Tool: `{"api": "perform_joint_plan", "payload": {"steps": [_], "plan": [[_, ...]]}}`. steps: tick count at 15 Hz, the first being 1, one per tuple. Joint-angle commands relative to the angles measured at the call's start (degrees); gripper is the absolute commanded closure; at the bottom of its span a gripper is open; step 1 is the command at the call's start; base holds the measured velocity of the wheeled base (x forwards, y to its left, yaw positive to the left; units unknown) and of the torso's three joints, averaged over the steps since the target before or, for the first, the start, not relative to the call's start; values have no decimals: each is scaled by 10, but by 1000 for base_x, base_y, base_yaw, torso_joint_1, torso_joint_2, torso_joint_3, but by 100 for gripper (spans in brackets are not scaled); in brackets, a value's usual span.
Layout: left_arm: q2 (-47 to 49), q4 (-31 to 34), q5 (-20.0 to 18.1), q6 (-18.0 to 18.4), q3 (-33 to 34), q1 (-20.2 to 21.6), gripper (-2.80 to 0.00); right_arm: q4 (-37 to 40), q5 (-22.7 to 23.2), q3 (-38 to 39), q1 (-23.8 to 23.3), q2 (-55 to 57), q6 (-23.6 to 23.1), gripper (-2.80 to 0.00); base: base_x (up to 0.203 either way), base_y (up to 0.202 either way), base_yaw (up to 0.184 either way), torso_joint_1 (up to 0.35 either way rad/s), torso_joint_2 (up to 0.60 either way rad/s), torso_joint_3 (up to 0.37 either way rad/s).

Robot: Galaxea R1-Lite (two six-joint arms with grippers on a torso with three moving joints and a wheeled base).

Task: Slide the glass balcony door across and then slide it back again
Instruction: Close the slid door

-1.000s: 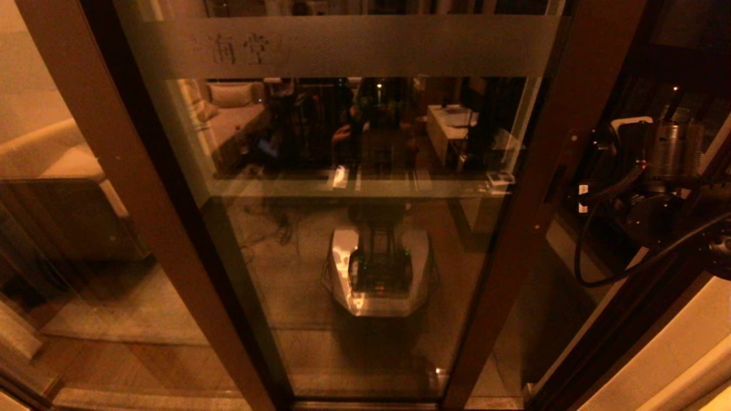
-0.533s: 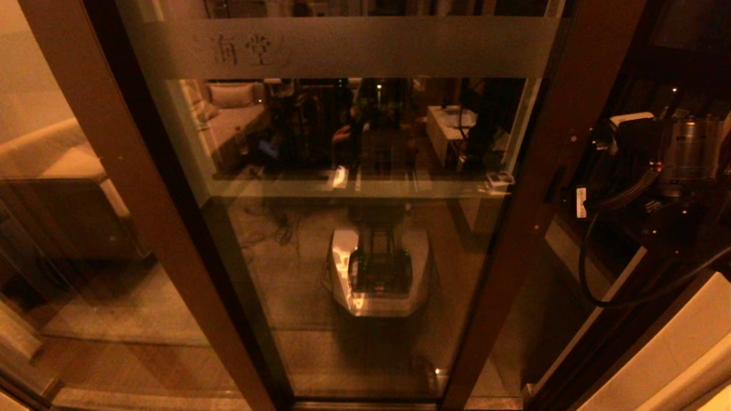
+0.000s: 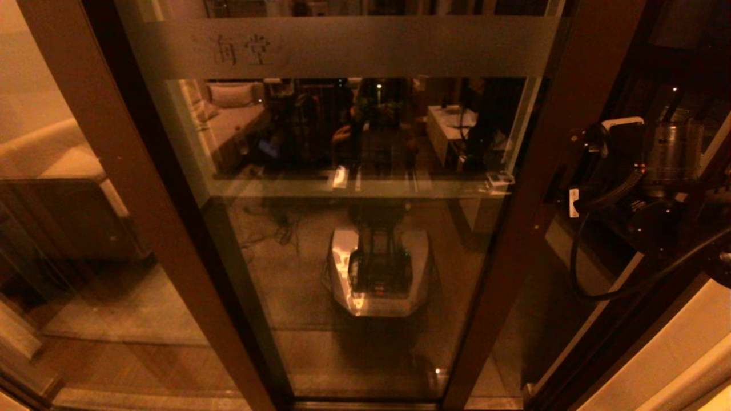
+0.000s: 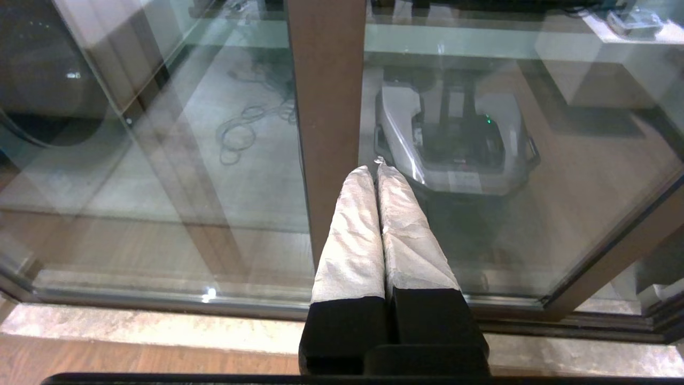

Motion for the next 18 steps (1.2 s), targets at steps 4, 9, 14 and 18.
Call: {"api": "perform_joint_plan", "payload": {"steps": [4,9,14,18], "plan": [[0,0,0,0,0,0,0,-2,-2,-11,-19,28,3,-280,0,0,0,0,0,0],[0,0,1,-1,0,0,0,-2,-2,-10,-23,25,2,-280,0,0,0,0,0,0],[0,0,1,0,0,0,0,6,0,-1,-9,-12,-3,-280,0,0,0,0,0,0],[0,1,1,-1,0,0,0,14,13,-3,-6,-14,1,-280,0,0,0,0,0,0]]}}
